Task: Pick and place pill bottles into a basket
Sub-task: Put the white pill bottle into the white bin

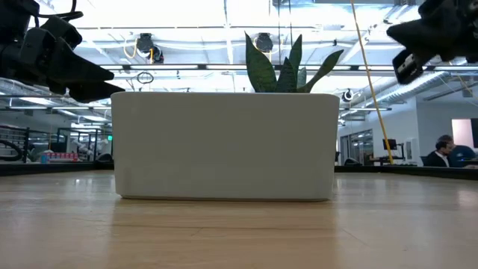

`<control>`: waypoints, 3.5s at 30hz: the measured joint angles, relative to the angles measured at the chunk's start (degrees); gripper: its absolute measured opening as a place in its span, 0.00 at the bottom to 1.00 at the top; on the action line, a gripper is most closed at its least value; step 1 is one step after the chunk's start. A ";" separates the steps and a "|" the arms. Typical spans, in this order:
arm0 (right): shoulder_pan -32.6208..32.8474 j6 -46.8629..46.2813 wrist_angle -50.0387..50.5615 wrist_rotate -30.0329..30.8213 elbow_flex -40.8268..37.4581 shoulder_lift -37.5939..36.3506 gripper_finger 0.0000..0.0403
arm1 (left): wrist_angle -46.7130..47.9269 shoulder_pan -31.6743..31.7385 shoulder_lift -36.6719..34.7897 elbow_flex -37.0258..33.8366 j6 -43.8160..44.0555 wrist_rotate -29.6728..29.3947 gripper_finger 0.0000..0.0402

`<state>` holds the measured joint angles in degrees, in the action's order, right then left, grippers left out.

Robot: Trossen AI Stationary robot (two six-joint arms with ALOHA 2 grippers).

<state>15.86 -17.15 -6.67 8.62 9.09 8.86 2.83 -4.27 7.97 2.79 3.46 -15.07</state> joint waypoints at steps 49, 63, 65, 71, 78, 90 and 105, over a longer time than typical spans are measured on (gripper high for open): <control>0.00 -4.66 1.35 -2.73 -7.22 -5.60 0.01 | -58.34 0.02 0.00 0.00 29.90 -6.47 0.98; 0.00 -4.66 1.33 -2.73 -7.26 -5.60 0.01 | -62.29 0.54 0.15 2.51 49.59 -12.55 0.98; 0.00 -4.66 1.33 -2.73 -7.26 -5.60 0.01 | -59.33 0.87 0.98 6.13 48.90 -12.29 0.98; -0.02 -4.64 1.33 -2.71 -7.26 -5.57 0.01 | -22.84 1.48 9.80 28.68 46.44 -8.33 0.98; 0.00 -4.64 1.33 -2.72 -7.26 -5.57 0.01 | 25.48 4.97 30.07 57.16 44.87 0.75 0.98; -0.01 -4.64 1.33 -2.73 -7.26 -5.57 0.01 | 60.23 12.51 62.42 84.90 27.78 20.60 0.98; -0.01 -4.64 1.32 -2.71 -7.26 -5.57 0.01 | 68.02 13.57 81.24 86.20 21.07 13.14 0.98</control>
<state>15.84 -21.79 -5.35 5.90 1.83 3.29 70.85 9.30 89.21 88.99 24.54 -1.93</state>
